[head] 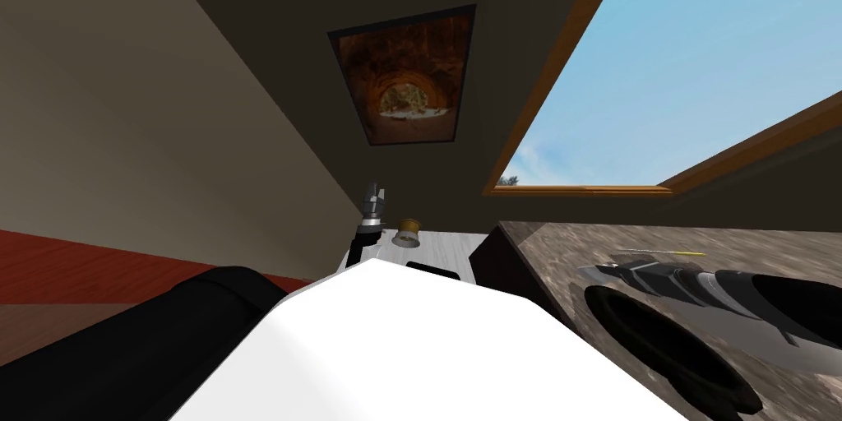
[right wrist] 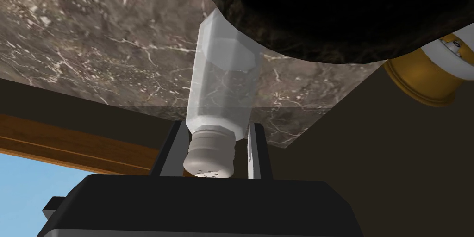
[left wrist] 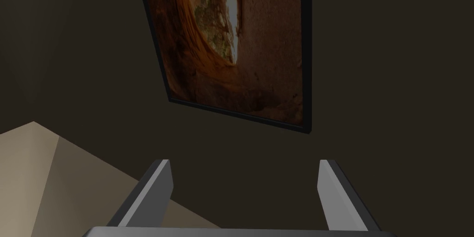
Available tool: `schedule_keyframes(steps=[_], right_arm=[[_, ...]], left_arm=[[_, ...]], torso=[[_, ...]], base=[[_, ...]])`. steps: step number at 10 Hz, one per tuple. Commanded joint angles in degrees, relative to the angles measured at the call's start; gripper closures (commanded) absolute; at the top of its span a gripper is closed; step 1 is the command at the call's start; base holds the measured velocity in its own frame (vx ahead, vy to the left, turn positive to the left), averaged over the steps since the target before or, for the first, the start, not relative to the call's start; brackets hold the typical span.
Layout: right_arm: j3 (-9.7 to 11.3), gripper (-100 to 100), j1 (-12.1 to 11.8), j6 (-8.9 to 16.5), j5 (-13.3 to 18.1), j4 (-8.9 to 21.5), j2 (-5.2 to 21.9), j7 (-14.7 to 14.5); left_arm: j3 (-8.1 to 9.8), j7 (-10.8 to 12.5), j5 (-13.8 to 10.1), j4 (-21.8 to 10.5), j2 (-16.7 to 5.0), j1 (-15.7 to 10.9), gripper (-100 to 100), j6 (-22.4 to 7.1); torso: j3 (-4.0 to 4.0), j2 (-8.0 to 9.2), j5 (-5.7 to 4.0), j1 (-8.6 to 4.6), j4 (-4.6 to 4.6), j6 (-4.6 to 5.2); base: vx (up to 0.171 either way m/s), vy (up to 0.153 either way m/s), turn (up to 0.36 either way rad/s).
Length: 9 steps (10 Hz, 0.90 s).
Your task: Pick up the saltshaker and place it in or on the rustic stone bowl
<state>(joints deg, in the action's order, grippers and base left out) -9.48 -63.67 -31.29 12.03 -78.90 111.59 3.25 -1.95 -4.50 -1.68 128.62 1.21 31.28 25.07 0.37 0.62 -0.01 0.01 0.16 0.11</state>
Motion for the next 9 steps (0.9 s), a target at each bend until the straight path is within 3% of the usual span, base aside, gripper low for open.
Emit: schedule_keyframes(steps=[1,2,3,4,5,7,8,9], right_arm=[[-0.4,100,0.8,-0.7,1.9,0.3,0.2,0.6],[-0.4,100,0.8,-0.7,1.9,0.3,0.2,0.6],[-1.0,100,1.9,-2.0,3.6,1.2,2.8,0.3],[-1.0,100,1.5,-2.0,1.3,1.2,2.8,0.3],[-1.0,100,1.7,-2.0,1.2,1.2,2.8,0.3],[-1.0,100,1.9,-2.0,3.6,1.2,2.8,0.3],[-1.4,100,2.9,-3.4,5.7,2.0,5.6,-0.2],[-1.4,100,2.9,-3.4,5.7,2.0,5.6,-0.2]], left_arm=[[0.00,0.0,0.0,0.0,0.0,0.0,0,0.0],[0.00,0.0,0.0,0.0,0.0,0.0,0,0.0],[0.00,0.0,0.0,0.0,0.0,0.0,0,0.0],[0.01,0.0,0.0,0.0,0.0,0.0,0,0.0],[0.00,0.0,0.0,0.0,0.0,0.0,0,0.0],[0.00,0.0,0.0,0.0,0.0,0.0,0,0.0],[0.00,0.0,0.0,0.0,0.0,0.0,0,0.0],[0.00,0.0,0.0,0.0,0.0,0.0,0,0.0]], torso=[[0.00,0.00,0.00,0.00,0.00,0.00],[-0.08,-0.16,-0.01,-0.05,-0.03,-0.01],[-0.22,-0.38,-0.06,-0.09,-0.11,-0.01],[-0.20,-0.30,-0.05,-0.12,-0.11,0.00],[-0.14,-0.21,-0.08,-0.09,-0.09,0.03],[-0.25,-0.37,-0.14,-0.10,-0.17,0.12],[-0.28,-0.41,-0.17,-0.13,-0.21,0.15],[-0.15,-0.14,-0.17,-0.12,-0.18,0.18]], base=[[-0.094,-0.005,-0.026],[-0.022,-0.016,0.010],[-0.088,-0.017,-0.101],[-0.103,-0.007,-0.053],[-0.049,0.000,0.006],[-0.002,0.000,0.002],[-0.095,0.003,-0.085],[-0.109,-0.012,-0.042]])
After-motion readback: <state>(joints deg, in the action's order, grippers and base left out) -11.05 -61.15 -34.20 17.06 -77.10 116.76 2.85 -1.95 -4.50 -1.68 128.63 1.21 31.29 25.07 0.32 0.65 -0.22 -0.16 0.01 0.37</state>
